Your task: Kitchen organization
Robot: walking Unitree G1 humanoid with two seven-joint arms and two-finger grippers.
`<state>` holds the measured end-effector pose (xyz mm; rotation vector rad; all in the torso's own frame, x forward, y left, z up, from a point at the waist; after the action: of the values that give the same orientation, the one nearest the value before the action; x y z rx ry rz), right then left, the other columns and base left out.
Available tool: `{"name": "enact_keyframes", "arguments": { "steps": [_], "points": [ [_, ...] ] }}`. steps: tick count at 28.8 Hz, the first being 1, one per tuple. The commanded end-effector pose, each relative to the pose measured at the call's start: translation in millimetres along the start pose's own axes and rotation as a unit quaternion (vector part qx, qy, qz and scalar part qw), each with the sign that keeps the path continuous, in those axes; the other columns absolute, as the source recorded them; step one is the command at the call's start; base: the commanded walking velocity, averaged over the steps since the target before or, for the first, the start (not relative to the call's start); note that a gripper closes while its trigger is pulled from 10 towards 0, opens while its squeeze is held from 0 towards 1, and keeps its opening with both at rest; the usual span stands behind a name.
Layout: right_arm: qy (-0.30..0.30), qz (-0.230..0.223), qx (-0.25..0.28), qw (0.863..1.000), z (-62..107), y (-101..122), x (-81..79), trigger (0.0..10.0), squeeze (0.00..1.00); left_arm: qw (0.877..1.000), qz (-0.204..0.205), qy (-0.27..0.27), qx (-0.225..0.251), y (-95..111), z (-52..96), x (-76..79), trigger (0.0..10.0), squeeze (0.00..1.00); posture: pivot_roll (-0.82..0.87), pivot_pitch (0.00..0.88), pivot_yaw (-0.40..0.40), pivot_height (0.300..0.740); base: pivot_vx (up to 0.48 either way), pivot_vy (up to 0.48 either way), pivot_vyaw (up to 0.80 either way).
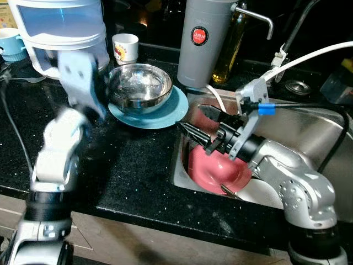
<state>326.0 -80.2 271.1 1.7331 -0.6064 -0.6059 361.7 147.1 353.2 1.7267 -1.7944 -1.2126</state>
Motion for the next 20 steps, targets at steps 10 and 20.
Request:
{"name": "enact_keyframes", "arguments": {
  "steps": [10, 20],
  "points": [
    [-0.055, -0.023, 0.002, 0.998, -5.7, -3.5, 22.4, 10.0, 0.0, 0.997, 0.069, -0.018, 0.01, 17.3, 3.6, 15.7, 0.0, 0.0, 0.03, 0.0, -0.05, 0.74, 0.0, 0.0, -0.08],
    [-0.084, -0.029, 0.01, 0.996, -1.5, -3.3, 35.4, 10.0, 0.0, 0.989, 0.125, -0.064, -0.045, -8.7, 23.2, 40.3, 0.0, 0.0, 0.04, 0.0, -0.025, 0.74, 0.0, 0.0, -0.8]
  ]
}}
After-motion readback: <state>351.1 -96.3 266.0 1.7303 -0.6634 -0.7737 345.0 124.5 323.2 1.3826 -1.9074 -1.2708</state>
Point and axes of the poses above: a point about 5 cm out from each wrist's last joint towards the gripper, its own z axis pointing back from the gripper into the wrist, its own y axis along the axis of the wrist's last joint, x = y × z, the point moved 6 cm from there along -z, pointing out of the wrist towards the gripper, and after that the axes turned 6 degrees about -z, right-handed, at the moved point
